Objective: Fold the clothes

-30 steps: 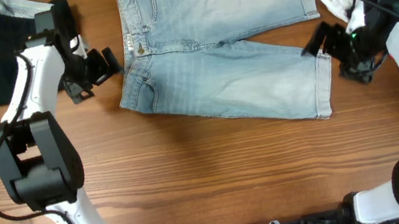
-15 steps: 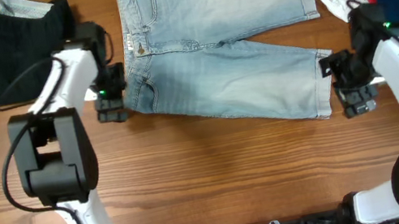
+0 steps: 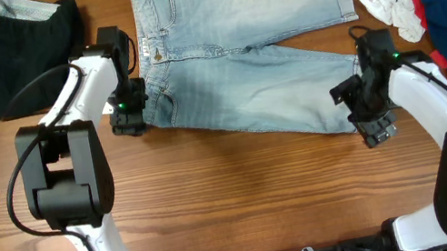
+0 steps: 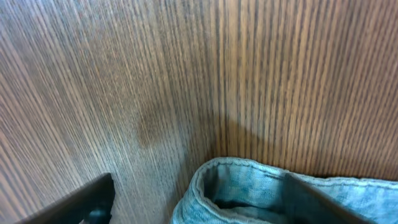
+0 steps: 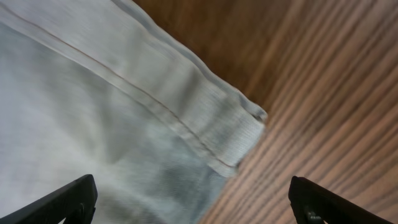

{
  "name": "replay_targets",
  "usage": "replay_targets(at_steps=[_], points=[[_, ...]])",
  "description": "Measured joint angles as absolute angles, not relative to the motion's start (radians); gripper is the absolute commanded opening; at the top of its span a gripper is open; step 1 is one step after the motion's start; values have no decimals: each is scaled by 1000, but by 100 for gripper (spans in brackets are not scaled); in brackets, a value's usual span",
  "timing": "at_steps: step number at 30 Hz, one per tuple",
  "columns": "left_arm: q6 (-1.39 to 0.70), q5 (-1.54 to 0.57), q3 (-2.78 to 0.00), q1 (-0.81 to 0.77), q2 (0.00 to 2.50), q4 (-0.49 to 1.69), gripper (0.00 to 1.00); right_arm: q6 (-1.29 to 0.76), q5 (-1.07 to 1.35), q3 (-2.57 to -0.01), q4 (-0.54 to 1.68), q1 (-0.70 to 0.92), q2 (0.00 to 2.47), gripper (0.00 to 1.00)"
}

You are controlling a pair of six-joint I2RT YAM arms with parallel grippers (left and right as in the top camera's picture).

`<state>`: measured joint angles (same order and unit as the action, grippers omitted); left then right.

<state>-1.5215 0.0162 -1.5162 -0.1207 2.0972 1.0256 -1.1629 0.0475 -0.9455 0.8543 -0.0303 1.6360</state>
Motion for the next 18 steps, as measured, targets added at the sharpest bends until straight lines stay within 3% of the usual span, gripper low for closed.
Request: replay_targets(at_steps=[7, 10, 14, 18], points=[[-1475, 53, -1515, -138, 2097, 1031, 35, -1189, 59, -926, 852, -26, 1636, 96], [-1478, 59, -1515, -151, 2097, 1034, 36, -1193, 59, -925, 850, -26, 1636, 97], [-1432, 64, -1515, -185, 2097, 1028, 49, -1196, 59, -925, 829, -26, 1636, 100], [-1338, 112, -1515, -201, 2097, 997, 45, -1192, 59, -925, 812, -26, 1636, 100]])
